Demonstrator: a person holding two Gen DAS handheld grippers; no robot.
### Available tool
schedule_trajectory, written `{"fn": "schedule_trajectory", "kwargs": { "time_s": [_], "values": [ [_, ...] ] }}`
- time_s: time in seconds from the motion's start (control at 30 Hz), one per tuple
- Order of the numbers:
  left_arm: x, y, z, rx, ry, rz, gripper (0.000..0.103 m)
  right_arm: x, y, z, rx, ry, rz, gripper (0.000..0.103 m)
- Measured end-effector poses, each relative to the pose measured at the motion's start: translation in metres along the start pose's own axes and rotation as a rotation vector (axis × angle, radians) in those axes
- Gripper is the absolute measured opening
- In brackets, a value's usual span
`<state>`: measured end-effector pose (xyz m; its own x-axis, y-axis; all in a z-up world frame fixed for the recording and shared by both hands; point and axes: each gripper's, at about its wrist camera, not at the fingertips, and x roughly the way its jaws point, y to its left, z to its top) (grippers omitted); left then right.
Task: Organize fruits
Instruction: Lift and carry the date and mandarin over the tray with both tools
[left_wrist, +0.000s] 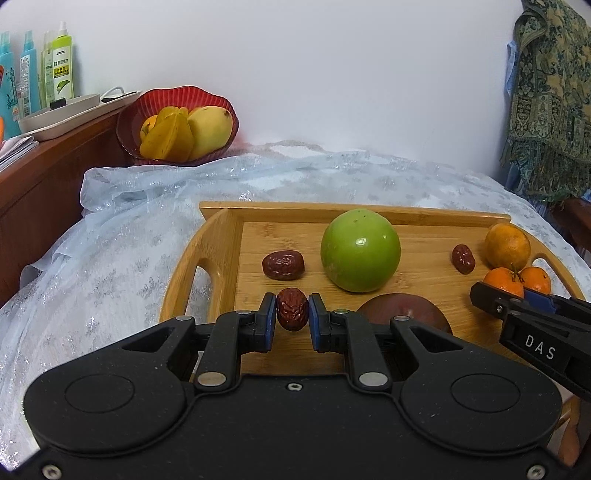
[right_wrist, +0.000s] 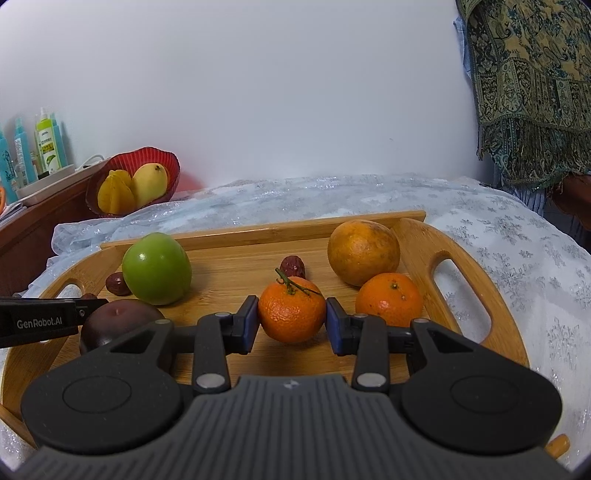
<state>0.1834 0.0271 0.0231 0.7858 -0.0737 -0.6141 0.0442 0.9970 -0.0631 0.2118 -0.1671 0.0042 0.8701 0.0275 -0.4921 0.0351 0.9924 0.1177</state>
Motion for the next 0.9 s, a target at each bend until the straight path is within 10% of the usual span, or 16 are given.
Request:
{"fn": "schedule_trajectory", "kwargs": {
  "time_s": [0.9],
  "values": [
    [0.0025, 0.0009, -0.0009, -0.011, 0.009, -0.002, 0.017, -0.0003, 0.0000, -0.0004, 0.005, -0.002, -0.002, 0.047]
  ]
}}
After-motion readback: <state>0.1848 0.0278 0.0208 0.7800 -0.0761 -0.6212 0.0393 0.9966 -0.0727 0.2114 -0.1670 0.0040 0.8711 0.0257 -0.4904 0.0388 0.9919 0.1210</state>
